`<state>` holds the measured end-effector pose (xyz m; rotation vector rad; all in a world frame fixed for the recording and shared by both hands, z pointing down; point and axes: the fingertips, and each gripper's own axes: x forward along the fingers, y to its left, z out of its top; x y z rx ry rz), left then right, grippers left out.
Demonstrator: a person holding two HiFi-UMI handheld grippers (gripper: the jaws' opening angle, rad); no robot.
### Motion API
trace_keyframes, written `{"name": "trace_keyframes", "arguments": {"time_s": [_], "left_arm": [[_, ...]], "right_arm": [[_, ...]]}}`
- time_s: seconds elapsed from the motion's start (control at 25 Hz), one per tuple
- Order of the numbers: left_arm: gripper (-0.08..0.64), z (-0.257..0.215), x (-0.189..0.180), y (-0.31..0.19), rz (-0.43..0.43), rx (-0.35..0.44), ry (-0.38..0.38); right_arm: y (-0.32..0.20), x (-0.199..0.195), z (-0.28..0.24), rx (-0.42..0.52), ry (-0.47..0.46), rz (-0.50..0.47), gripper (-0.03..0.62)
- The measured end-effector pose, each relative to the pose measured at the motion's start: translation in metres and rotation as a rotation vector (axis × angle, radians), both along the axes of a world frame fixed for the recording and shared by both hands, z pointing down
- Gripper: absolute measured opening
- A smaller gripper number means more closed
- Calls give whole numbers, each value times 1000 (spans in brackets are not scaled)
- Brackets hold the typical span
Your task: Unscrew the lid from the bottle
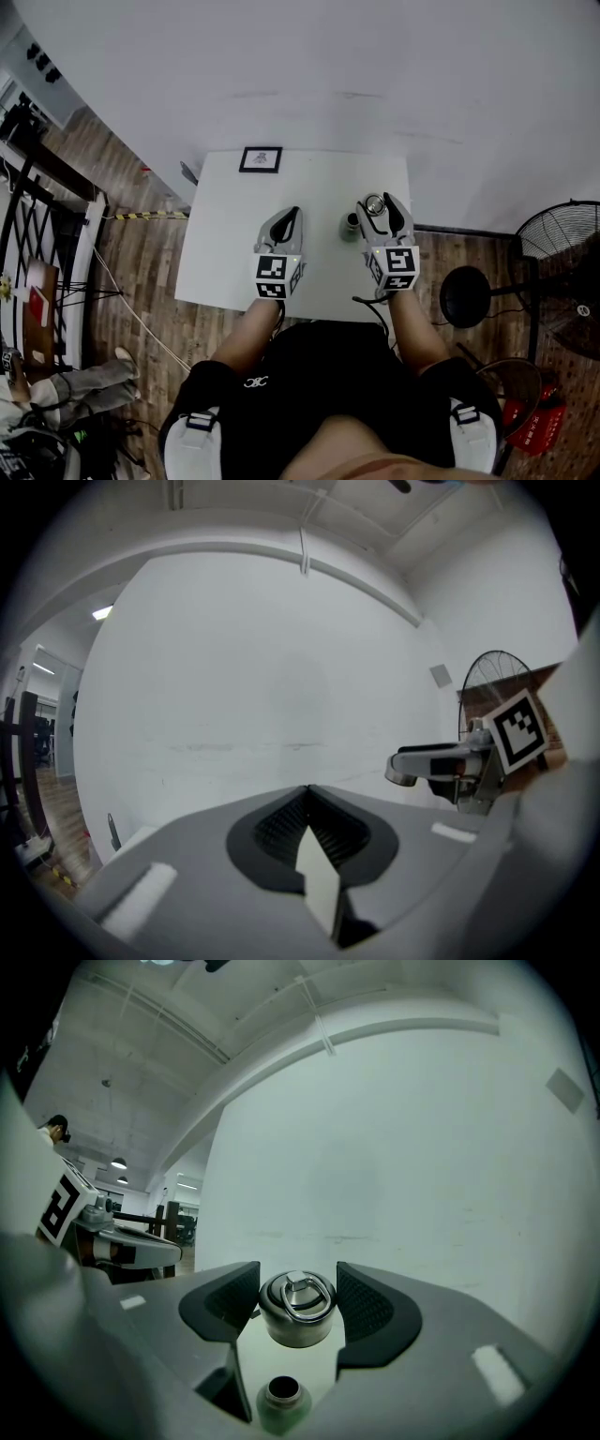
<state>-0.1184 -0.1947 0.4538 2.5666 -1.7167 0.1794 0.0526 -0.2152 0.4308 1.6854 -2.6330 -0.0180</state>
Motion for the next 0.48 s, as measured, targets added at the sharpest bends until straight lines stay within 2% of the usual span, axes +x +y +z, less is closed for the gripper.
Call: {"name": "trace_keyframes", "arguments": {"time_s": [0.48], "left_arm": [[54,9,0,5,3,-16,-4]], "right_arm": [[7,-4,6,2,-1,-17,261]]}}
